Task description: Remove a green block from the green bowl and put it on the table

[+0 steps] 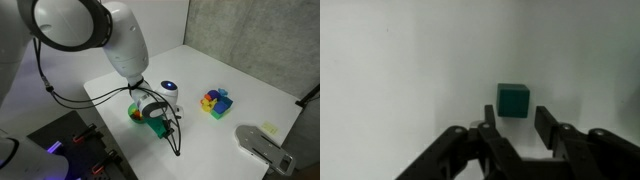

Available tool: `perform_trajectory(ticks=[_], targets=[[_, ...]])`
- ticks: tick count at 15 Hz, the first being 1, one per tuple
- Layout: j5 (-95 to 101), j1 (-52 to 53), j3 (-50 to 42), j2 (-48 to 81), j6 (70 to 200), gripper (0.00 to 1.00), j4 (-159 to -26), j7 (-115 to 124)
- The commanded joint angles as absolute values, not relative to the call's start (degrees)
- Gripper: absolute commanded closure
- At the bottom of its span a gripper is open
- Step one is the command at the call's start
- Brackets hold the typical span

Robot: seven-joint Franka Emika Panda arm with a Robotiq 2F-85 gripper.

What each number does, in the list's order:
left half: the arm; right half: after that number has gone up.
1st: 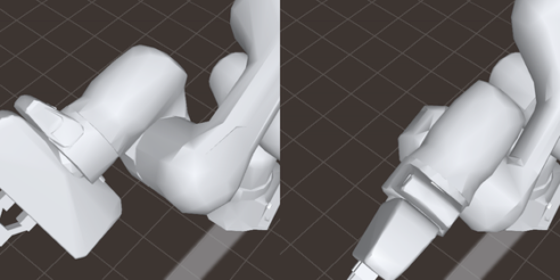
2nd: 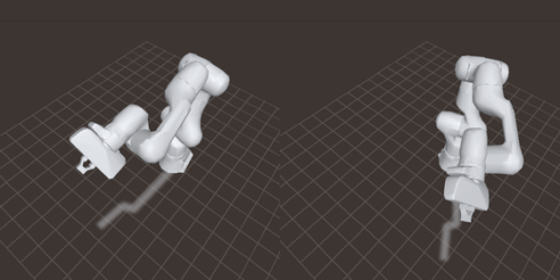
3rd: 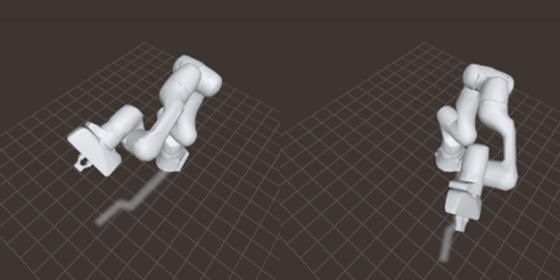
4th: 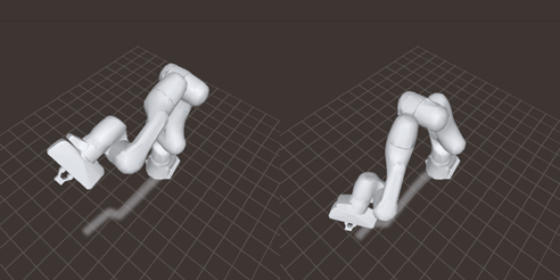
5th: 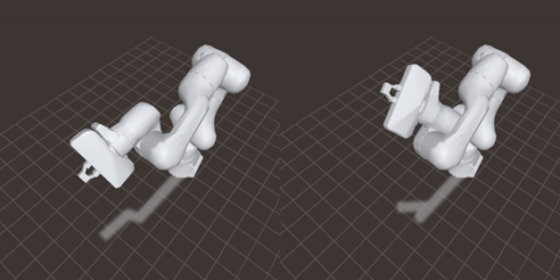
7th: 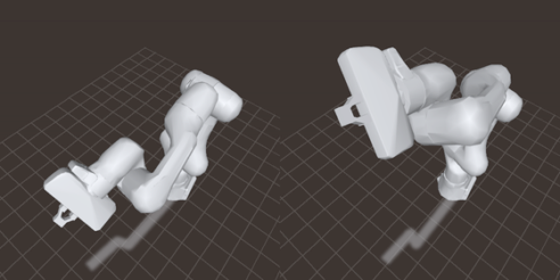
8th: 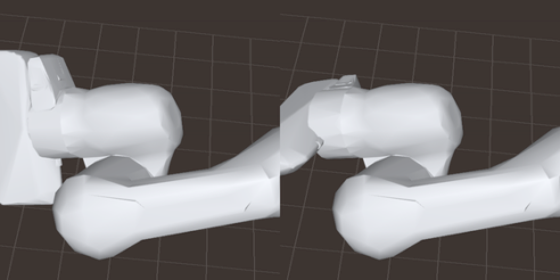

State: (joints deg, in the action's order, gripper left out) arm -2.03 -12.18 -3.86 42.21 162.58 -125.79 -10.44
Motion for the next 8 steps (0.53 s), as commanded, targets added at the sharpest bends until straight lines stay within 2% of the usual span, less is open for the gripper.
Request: perform_trajectory(ticks=[1,3,4,8], targets=[[-2.0,-13.0,-2.6,40.6,162.2,0.2,-125.8,-9.6],[-1.8,-11.8,-2.8,38.5,161.6,0.05,-126.6,-8.8],[-1.8,-11.7,-2.5,37.4,161.5,0.01,-126.9,-8.8],[-1.6,-9.4,-2.8,32.1,160.6,0.0,-128.2,-7.5]])
